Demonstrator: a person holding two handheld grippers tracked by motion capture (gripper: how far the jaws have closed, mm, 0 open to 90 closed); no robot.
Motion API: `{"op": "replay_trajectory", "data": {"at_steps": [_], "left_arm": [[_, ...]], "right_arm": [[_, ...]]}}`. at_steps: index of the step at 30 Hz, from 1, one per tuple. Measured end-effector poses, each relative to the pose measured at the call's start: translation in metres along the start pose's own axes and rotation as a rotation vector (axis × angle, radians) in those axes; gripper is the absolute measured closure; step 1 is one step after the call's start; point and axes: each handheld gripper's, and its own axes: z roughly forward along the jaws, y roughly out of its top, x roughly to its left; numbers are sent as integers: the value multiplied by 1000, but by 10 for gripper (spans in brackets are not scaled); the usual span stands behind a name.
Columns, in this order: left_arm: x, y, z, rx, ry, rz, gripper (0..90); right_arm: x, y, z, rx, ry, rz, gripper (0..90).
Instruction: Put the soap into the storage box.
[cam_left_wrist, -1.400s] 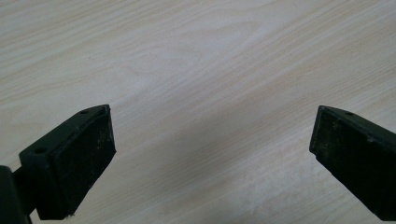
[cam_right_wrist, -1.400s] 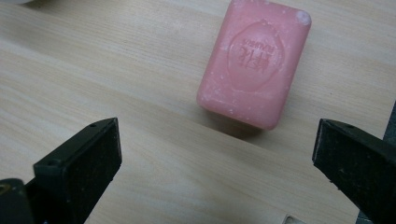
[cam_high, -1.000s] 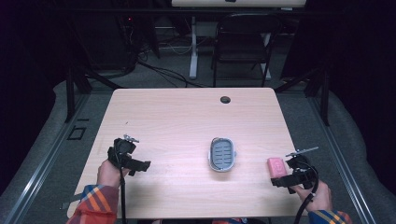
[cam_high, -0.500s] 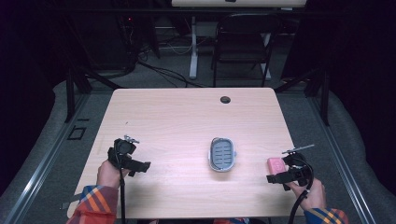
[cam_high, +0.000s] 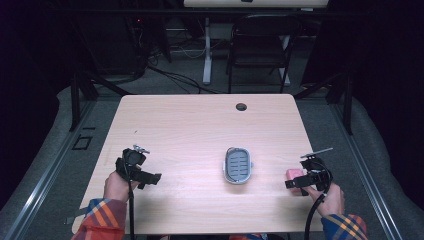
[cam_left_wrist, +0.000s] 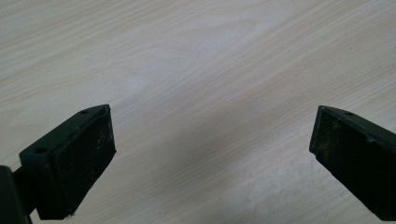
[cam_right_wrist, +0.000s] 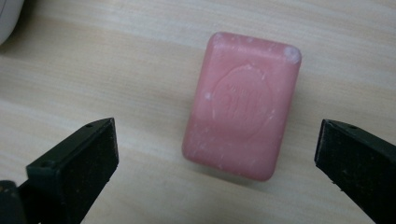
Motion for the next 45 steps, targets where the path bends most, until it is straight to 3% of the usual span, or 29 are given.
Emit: {"op": "replay_trajectory", "data": {"at_steps": [5, 16, 17, 20, 24, 33, 40, 45], "left_arm": [[0, 0, 0, -2, 0, 2, 0], [-1, 0, 0, -2, -2, 5, 0], [-1, 0, -1, -5, -6, 7, 0], [-1, 0, 0, -15, -9, 11, 0], [-3, 0, 0, -7, -14, 21, 0], [-4, 0, 0, -4, -17, 35, 0], [-3, 0, 0, -7, -19, 33, 0], [-2, -1, -1, -3, -16, 28, 0]], "right_arm": [[-5, 8, 4, 6, 6, 44, 0], [-2, 17, 8, 15, -15, 42, 0], [-3, 17, 10, 10, -16, 60, 0], [-6, 19, 12, 48, -23, 55, 0], [-7, 19, 14, 42, -29, 72, 0], [-7, 22, 19, 92, -38, 59, 1], [-5, 25, 23, 94, -51, 63, 85], [-4, 28, 25, 128, -63, 54, 142]]}}
